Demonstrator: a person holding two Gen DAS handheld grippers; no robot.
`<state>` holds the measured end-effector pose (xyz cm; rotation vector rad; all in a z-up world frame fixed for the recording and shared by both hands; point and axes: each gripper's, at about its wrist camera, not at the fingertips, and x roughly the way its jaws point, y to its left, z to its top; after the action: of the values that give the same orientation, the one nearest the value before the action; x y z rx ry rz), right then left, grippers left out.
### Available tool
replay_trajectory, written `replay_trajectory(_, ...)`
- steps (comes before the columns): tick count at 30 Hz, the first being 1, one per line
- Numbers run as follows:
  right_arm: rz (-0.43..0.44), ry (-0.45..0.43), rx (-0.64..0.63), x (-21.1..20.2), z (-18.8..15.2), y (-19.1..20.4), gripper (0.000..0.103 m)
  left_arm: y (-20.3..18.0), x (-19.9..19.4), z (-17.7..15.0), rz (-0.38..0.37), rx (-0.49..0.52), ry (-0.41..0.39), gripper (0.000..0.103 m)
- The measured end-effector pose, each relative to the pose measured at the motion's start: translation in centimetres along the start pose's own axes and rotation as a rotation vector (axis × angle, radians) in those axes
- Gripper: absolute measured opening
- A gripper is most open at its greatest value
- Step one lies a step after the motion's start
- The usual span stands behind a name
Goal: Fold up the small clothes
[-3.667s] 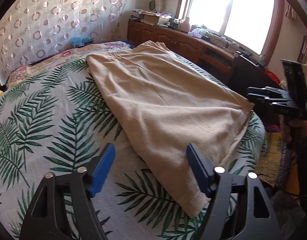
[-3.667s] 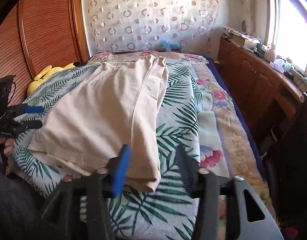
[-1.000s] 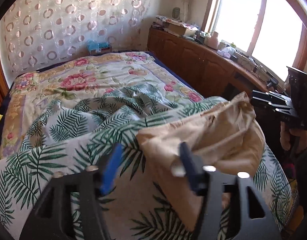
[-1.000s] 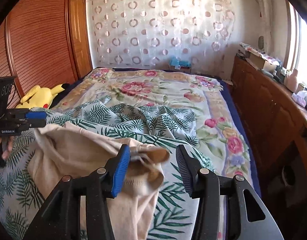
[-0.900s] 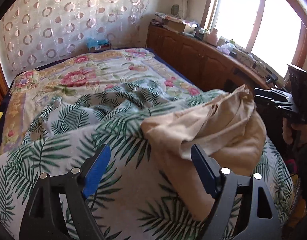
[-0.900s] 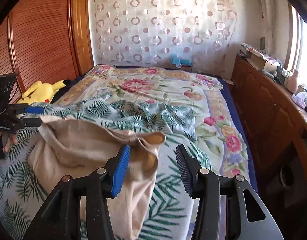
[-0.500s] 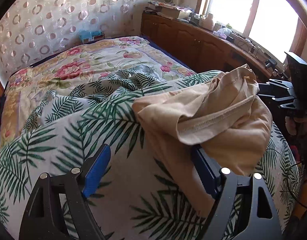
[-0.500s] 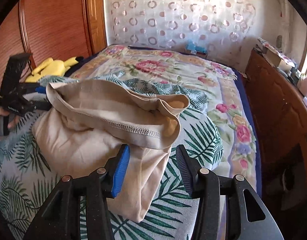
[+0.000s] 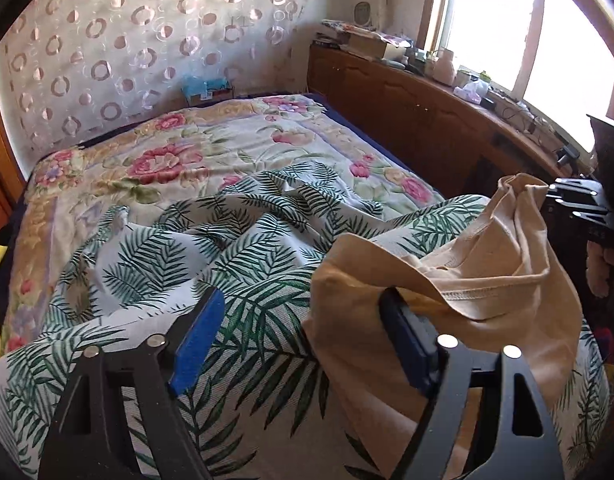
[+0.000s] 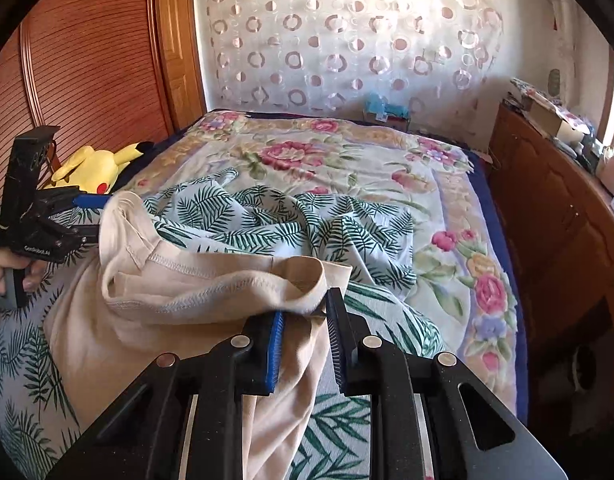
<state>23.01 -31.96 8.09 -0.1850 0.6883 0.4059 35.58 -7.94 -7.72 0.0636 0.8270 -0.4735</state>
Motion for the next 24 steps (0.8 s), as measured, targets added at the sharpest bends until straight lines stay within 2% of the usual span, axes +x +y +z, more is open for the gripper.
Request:
replay_trajectory(3,0.009,0.003,0.033,0.6,-0.4,-0.9,0.003,0.1,0.3,-0.1,0.003,0.002,0.007,0.068)
replay_trajectory(4,-0.013,0.008,0.068,0.8,-0.4,-1.4,0.003,-0.1,0.3,-0.2,0.002,0.004,0.008,0.064)
replay_trajectory(7,-0.085,0.081,0.201,2.1,-1.0,-3.7,0.003,0.1,0.8,-0.5,0.035,-0.003,0.026,0.061)
replay_trajectory(10,-0.146,0.111,0.233,2.7,-1.4,-4.5,0.005,0.5,1.0,-0.7,0.039,-0.011,0.039,0.061)
replay_trajectory(11,-0.145,0.115,0.229,2.7,-1.4,-4.4,0.014,0.4,0.9,-0.7,0.043,-0.007,0.039,0.061)
replay_trajectory(15,-0.159,0.088,0.188,1.4,-1.3,-3.3,0.021,0.2,0.4,-0.6,0.056,0.0,0.032,0.061)
replay_trajectory(16,-0.161,0.079,0.182,1.0,-1.4,-3.0,0.035,0.2,-0.1,-0.6,0.055,-0.002,0.02,0.061)
replay_trajectory(17,-0.159,0.07,0.179,0.2,-1.8,-2.6,0.053,0.2,-0.5,-0.6,0.05,-0.004,0.011,0.062)
replay_trajectory(18,-0.143,0.057,0.179,-0.2,-2.0,-2.2,0.058,0.1,-0.8,-0.6,0.04,-0.006,0.002,0.065)
replay_trajectory(20,-0.106,0.046,0.184,-0.5,-2.8,-1.3,0.063,-0.1,-1.5,-0.9,0.008,-0.011,-0.009,0.07)
replay_trajectory(24,-0.043,0.077,0.21,0.1,-4.8,-0.8,0.065,-0.7,-1.7,-1.6,-0.03,-0.004,0.001,0.07)
